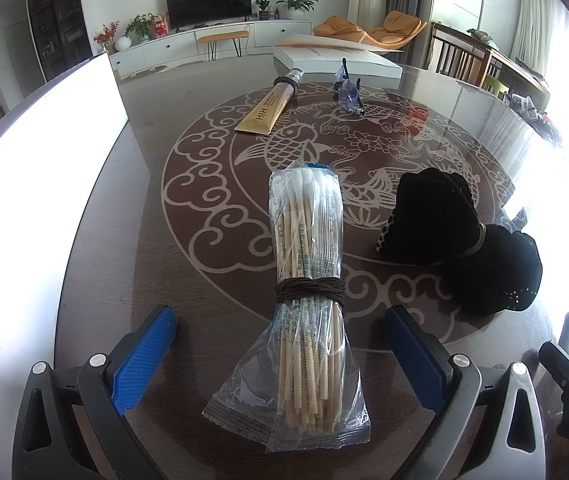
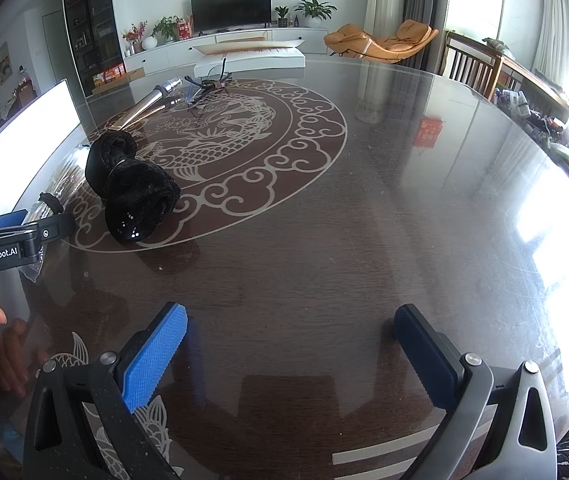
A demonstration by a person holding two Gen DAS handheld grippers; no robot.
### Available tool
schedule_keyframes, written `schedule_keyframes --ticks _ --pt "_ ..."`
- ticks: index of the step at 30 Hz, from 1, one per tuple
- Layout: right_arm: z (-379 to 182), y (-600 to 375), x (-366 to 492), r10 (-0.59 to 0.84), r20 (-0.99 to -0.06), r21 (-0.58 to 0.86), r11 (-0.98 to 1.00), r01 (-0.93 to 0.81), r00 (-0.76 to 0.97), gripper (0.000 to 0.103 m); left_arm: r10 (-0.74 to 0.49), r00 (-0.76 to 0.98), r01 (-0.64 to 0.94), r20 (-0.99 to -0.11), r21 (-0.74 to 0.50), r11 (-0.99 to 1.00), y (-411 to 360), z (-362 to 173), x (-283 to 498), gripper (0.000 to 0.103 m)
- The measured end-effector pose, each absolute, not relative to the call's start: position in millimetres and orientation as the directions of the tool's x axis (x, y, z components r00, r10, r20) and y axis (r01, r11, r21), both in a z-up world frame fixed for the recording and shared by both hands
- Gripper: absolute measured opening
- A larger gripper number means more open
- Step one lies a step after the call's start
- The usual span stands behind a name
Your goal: Organize objects
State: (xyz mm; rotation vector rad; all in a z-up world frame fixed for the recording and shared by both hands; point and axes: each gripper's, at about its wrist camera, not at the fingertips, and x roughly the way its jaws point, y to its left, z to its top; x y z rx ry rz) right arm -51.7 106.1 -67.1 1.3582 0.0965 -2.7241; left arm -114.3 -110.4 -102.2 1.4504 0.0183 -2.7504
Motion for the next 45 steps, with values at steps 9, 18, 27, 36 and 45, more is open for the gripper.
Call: schedule_keyframes --ticks 9,18,27,36,45 --pt "-67 106 -52 -0.057 -0.799 -0.015 -0.993 0.114 -0.599 0.103 -0.023 -0.565 0.034 -0.825 0.004 -0.999 -110 -102 -114 0.103" --pt "-59 115 -71 -0.158 -0.864 0.044 -0.970 0.241 -0.478 0.103 0.014 -0.482 -0.036 -0.876 0.003 -0.999 -112 -100 -122 0.103" --pt "-14 30 -135 -0.265 -0.895 0.052 -0.861 0.505 -0.358 0.102 0.033 -0.543 -0.058 -0.839 -0.002 -0.998 -112 -89 -124 0.028" --pt "-27 -19 -140 -0.276 -0.925 0.104 -0.846 0.523 -0.262 0.028 0.073 -0.617 -0.025 -0.784 -0.073 -0.997 -131 -60 -82 0.028" --pt "50 -37 -120 -0.414 -0.855 0.198 -0.818 0.540 -0.313 0.028 0.003 -0.707 0.022 -0.707 -0.026 -0.999 -158 14 -38 0.028"
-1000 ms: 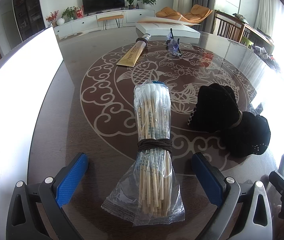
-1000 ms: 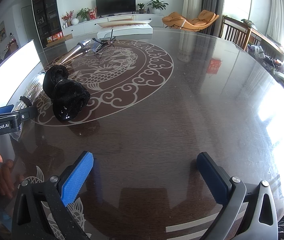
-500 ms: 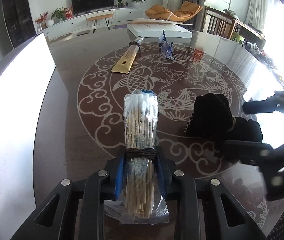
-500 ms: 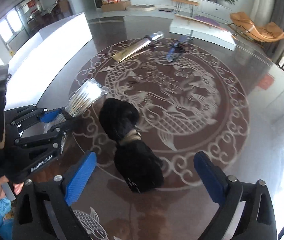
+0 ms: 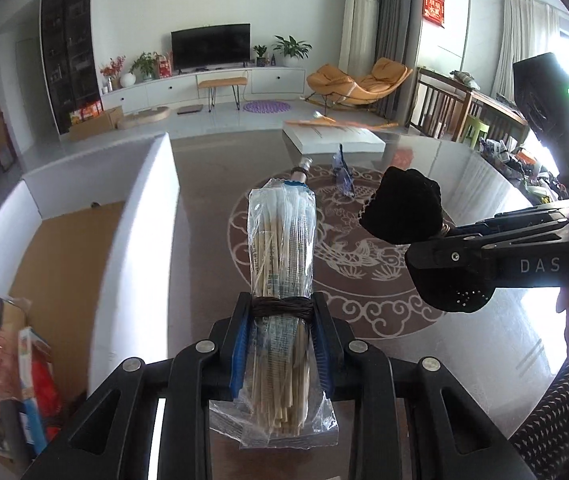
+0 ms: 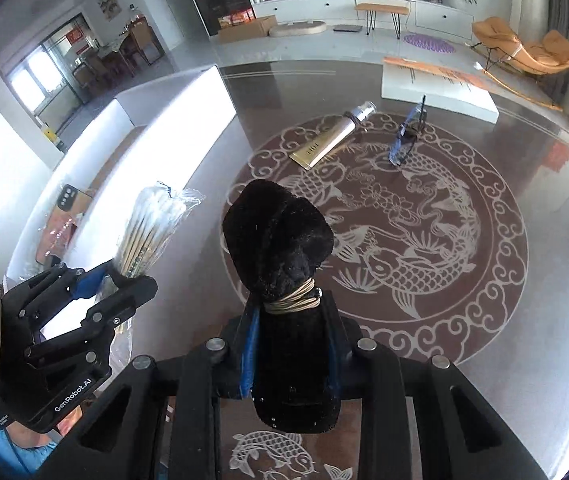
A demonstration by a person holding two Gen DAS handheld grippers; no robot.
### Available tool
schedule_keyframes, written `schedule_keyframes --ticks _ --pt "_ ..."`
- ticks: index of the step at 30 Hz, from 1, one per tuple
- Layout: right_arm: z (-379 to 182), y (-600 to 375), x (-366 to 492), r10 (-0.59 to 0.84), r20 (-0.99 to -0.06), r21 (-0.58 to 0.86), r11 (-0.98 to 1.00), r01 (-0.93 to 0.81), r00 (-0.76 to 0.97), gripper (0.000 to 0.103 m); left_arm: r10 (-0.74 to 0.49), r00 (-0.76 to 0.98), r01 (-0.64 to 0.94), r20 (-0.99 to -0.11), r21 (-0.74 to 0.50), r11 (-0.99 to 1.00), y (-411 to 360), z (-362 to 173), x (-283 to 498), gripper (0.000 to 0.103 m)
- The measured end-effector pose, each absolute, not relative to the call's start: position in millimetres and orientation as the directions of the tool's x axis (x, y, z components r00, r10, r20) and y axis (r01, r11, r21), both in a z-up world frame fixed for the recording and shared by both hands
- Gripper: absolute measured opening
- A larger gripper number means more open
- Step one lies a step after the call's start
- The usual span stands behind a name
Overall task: Organize objects
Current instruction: 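Carry the sticks with left tool while right carries black item to the white box, then open both tools over the white box, releasing sticks and black item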
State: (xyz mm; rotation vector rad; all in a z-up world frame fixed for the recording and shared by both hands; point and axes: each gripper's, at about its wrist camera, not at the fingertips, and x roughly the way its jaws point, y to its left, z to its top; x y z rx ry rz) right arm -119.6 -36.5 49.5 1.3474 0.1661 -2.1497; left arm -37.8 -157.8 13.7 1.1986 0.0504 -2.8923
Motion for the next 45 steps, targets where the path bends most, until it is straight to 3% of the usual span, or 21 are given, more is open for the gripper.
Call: schedule_keyframes --ticks 8,14,15,16,17,18,19,21,26,32,34,35,40,45 --pt "99 -121 -91 -0.542 -0.794 0.263 -0.715 0.647 -0.277 0.028 -0.203 -0.732 0.180 -0.650 0.103 -0.978 -229 52 -5 0.028" --pt "109 -215 -68 -0.634 -0.751 0.341 -0.610 0.715 -0.183 0.029 -0.332 -0.621 0.344 -0.710 0.134 -0.929 -312 36 20 0.030" --pt "106 -230 -65 -0.650 -0.743 0.364 -0.591 0.720 -0.158 0.030 -0.355 -0.584 0.374 -0.730 0.146 -0.916 -326 29 22 0.035" --pt "101 -242 -64 -0.659 -0.740 0.384 -0.579 0.719 -0.136 0.038 -0.378 -0.547 0.404 -0.747 0.160 -0.901 -339 22 26 0.043" --pt "95 -250 -65 -0.660 -0.743 0.402 -0.577 0.712 -0.116 0.058 -0.396 -0.519 0.430 -0.758 0.169 -0.887 -349 17 30 0.062" --pt "90 -255 -66 -0.663 -0.742 0.420 -0.576 0.701 -0.100 0.068 -0.408 -0.507 0.450 -0.759 0.171 -0.877 -354 14 36 0.076" --pt "87 -255 -65 -0.671 -0.735 0.433 -0.577 0.692 -0.100 0.075 -0.418 -0.510 0.466 -0.752 0.167 -0.869 -358 14 43 0.079" --pt "83 -244 -63 -0.674 -0.726 0.418 -0.586 0.694 -0.133 0.076 -0.420 -0.536 0.480 -0.732 0.144 -0.865 -358 15 55 0.087" --pt "66 -170 -65 -0.566 -0.736 0.237 -0.729 0.642 -0.372 0.091 -0.342 -0.618 0.430 -0.708 0.060 -0.901 -328 20 52 0.091" --pt "-10 -32 -85 -0.249 -0.815 0.027 -0.918 0.394 -0.523 0.092 -0.087 -0.755 0.166 -0.650 -0.061 -0.984 -235 48 22 0.091" --pt "-32 12 -88 -0.160 -0.826 -0.015 -0.952 0.305 -0.540 0.092 0.017 -0.767 0.045 -0.642 -0.081 -0.996 -190 51 10 0.096" --pt "-37 32 -90 -0.124 -0.827 -0.029 -0.964 0.263 -0.549 0.092 0.070 -0.761 -0.014 -0.645 -0.091 -0.996 -169 48 5 0.103" --pt "-44 94 -89 -0.038 -0.816 -0.034 -0.993 0.114 -0.577 0.092 0.243 -0.648 -0.181 -0.722 -0.163 -0.970 -84 1 -21 0.103" --pt "-49 105 -94 -0.012 -0.817 -0.049 -0.995 0.090 -0.577 0.092 0.213 -0.534 -0.145 -0.818 -0.159 -0.977 -48 -59 -41 0.103"
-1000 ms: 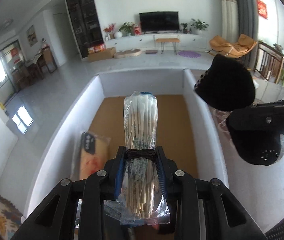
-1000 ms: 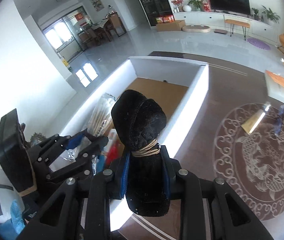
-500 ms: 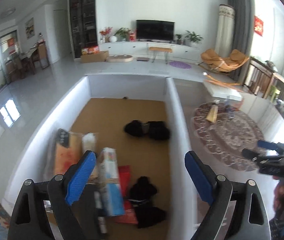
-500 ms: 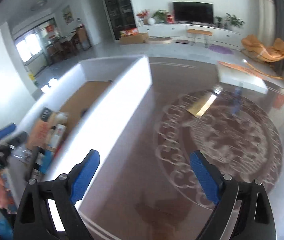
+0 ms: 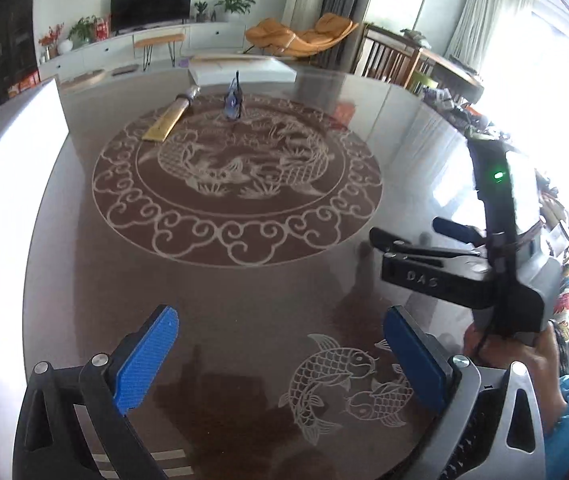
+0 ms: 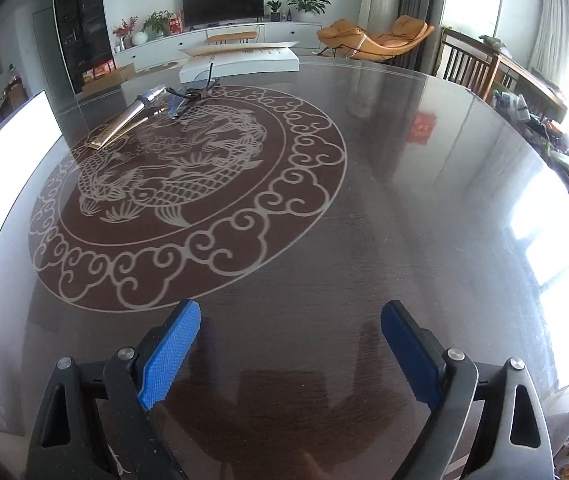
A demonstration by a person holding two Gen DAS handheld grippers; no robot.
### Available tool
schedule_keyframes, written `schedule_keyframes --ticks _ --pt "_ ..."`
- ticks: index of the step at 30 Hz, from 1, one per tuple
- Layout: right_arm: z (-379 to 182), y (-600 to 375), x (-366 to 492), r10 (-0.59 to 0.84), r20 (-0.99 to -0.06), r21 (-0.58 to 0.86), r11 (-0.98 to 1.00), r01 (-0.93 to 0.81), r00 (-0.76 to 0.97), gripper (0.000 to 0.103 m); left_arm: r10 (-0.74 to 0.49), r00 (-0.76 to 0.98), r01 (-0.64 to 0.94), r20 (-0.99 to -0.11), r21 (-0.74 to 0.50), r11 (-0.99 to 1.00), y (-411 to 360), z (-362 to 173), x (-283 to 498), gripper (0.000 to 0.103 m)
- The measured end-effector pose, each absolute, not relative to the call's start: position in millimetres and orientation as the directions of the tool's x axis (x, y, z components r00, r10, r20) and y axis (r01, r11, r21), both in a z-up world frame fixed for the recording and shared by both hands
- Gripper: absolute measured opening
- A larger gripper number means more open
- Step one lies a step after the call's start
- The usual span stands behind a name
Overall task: Organize objects
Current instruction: 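Open both tools over the white box, releasing sticks and black item, then move the left tool toward the gold tube on the table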
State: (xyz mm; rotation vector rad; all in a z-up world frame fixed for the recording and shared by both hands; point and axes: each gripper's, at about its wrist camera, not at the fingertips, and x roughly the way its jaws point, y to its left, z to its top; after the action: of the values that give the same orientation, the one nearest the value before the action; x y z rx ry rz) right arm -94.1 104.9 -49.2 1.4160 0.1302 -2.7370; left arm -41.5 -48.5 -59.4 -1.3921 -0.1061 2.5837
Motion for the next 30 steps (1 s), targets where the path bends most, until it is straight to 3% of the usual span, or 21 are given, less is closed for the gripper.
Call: schedule_keyframes --ticks 17,30 --pt "-59 104 -94 -0.041 -0.817 -0.014 -0.996 0.091 -0.575 0.103 0.018 -0.496 -0.051 -0.868 0.008 -0.999 -58 -98 -75 0.103" --pt "-60 104 -95 -0.044 -0.818 -0.012 -0.996 0.093 -0.574 0.103 0.043 -0.479 -0.094 -0.877 0.002 -0.996 -61 -97 -80 0.103"
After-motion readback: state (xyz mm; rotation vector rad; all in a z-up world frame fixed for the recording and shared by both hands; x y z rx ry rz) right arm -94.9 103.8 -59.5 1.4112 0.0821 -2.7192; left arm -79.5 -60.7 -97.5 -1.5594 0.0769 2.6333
